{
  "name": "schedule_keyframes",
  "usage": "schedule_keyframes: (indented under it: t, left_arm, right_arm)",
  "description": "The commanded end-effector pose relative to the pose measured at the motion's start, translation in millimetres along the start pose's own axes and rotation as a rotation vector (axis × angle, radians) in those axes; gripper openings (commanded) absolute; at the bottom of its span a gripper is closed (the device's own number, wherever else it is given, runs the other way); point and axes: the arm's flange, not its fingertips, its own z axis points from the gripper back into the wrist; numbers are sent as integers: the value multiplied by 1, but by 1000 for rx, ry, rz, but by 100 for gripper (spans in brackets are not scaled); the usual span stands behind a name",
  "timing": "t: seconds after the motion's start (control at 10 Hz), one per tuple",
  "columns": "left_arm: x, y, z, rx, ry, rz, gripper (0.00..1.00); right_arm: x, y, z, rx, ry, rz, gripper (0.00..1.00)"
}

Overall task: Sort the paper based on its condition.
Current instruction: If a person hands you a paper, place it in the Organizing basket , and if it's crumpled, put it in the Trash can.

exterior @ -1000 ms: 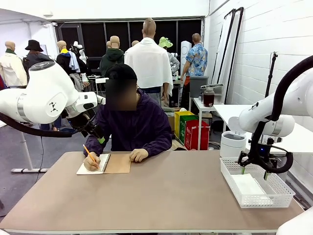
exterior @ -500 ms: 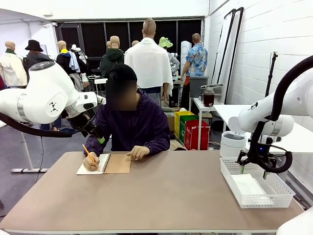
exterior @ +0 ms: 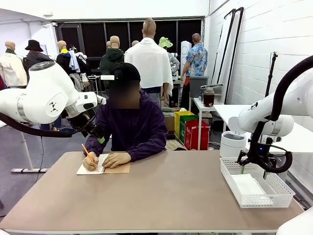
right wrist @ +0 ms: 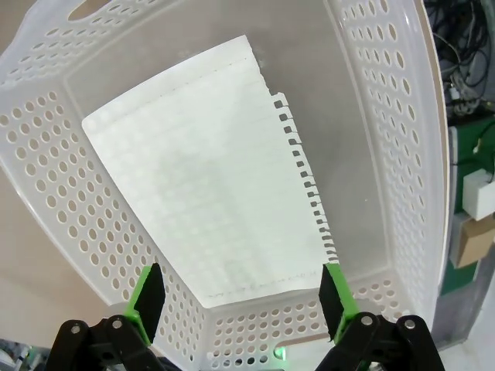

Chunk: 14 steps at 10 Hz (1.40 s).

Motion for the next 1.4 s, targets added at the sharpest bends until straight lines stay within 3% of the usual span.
schedule_keyframes:
  t: [0.0,0.4,0.9,1.1,1.3]
  left_arm:
    - [0,0,1,-10,-5,4,100]
    - [0,0,1,-10,-5,4,100]
    - [0,0,1,-10,-5,4,100]
    - [0,0,1,-10,-5,4,100]
    - [0,0,1,-10,-5,4,100]
  right_arm:
    - [-4,10,18,-8,-40,27,100]
    - [-48,56,84,-46,-159,187,100]
    - [-106,126,110,-131,-354,701,100]
    - [-111,136,110,-115,-382,732,100]
    - [-113,142,119,-144,-330,688,100]
